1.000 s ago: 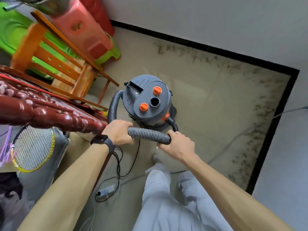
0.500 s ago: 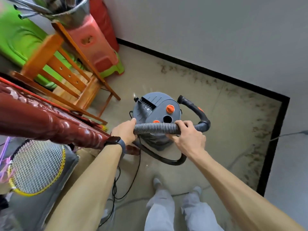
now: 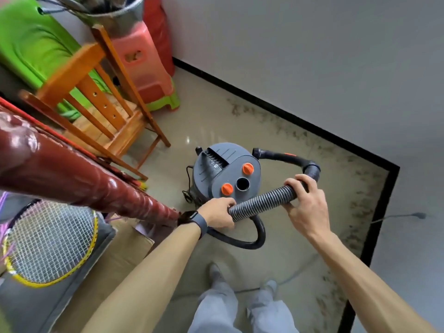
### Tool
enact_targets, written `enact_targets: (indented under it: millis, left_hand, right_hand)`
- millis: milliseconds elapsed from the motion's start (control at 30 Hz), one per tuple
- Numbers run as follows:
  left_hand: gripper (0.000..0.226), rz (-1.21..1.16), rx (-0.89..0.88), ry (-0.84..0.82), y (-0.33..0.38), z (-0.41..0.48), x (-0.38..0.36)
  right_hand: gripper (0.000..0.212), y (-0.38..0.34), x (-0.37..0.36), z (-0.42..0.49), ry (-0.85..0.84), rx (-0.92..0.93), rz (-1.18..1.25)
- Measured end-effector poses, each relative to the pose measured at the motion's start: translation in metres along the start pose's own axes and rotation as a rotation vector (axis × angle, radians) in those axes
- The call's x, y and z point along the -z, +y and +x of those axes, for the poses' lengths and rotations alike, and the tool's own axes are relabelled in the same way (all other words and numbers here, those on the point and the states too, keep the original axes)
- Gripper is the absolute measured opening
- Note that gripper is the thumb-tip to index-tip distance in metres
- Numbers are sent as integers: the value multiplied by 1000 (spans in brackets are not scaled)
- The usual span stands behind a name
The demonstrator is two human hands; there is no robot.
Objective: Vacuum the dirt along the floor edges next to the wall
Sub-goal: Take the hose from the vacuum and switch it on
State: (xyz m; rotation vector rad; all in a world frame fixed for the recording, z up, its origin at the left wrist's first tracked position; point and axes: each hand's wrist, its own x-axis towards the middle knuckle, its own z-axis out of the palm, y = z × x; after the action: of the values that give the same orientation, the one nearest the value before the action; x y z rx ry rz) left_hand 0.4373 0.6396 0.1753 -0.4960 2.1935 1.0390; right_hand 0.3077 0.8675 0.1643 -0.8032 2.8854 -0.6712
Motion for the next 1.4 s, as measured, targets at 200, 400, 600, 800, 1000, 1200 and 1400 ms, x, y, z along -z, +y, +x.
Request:
enact_targets:
  millis: [200, 400, 600, 800, 1000, 1200, 1400]
  left_hand:
    - [42, -433, -63, -307, 103, 8, 18]
    - [60, 55, -253, -159, 168, 23, -28]
    - [73, 89, -157, -234, 162, 13, -48]
    - [71, 15, -68, -237, 169, 12, -63]
    - [62, 510, -59, -77, 137, 16, -62]
    - [37, 502, 36, -43, 119, 3, -78]
    - [45, -86, -126, -154, 206, 7, -121]
  right_hand:
    - [60, 25, 26, -26, 154, 126, -95]
    - [61, 51, 42, -45, 102, -73, 204]
    - [50, 107, 64, -33, -84, -1220, 1628]
    - [70, 156, 66, -37, 69, -1385, 2105]
    - [38, 166, 93, -33, 34, -1266, 1997]
    - [44, 170, 123, -10, 220, -1266, 1966]
    - [28, 112, 122, -23, 54, -1026, 2011]
